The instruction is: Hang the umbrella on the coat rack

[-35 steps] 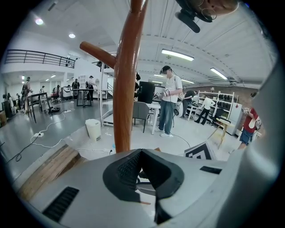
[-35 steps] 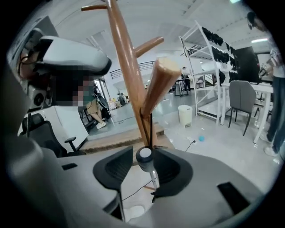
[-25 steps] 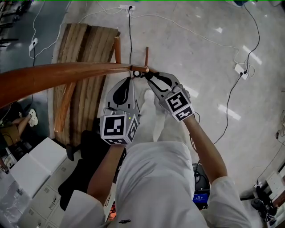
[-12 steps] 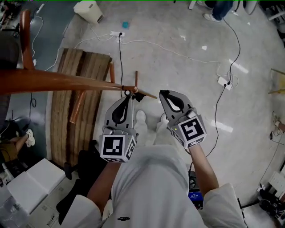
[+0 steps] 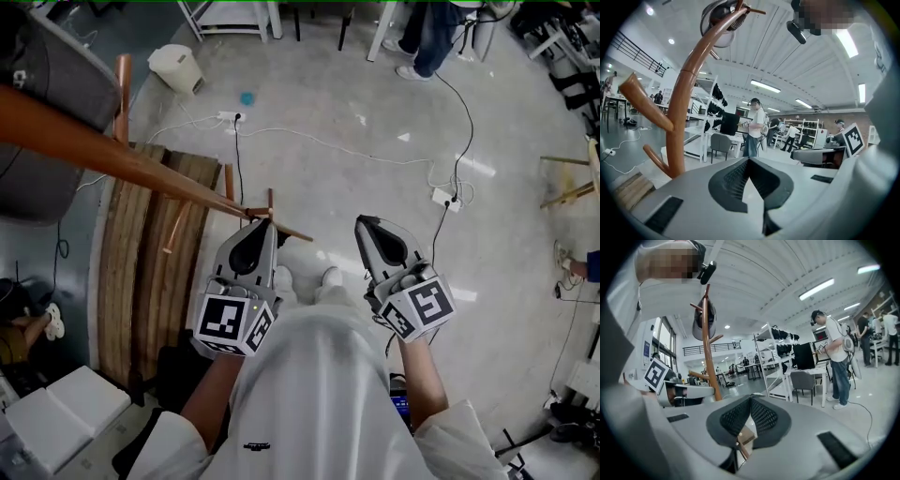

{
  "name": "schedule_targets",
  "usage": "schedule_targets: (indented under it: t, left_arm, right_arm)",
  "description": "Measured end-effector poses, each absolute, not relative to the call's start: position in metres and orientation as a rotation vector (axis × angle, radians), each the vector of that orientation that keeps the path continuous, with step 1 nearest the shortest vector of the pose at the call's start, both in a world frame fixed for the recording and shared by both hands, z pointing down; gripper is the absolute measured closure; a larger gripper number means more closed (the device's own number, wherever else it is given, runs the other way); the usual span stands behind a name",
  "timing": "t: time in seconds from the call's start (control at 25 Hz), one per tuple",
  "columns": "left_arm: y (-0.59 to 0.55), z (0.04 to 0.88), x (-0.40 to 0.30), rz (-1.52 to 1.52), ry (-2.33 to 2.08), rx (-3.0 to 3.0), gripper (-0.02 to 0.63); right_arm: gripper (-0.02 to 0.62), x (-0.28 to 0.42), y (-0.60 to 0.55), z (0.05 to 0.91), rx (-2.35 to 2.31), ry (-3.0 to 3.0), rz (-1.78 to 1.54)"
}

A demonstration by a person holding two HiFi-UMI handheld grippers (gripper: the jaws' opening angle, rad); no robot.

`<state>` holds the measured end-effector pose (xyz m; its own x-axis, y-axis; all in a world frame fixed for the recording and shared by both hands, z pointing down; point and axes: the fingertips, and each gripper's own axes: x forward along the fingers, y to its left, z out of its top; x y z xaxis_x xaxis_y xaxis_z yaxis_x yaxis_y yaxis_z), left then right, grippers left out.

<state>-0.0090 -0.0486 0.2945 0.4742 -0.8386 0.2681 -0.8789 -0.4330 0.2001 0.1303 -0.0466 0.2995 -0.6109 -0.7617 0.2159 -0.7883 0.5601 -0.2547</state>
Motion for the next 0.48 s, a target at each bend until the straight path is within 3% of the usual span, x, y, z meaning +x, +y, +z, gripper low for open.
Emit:
schedule_targets:
  t: [0.48]
  left_arm:
    - [-0.035,0.262,-0.011,0.122,-1.481,2.495,0.603]
  right_arm:
    - [0.591,0.154,-0.033,0.277,1.453,-2.673,0.427]
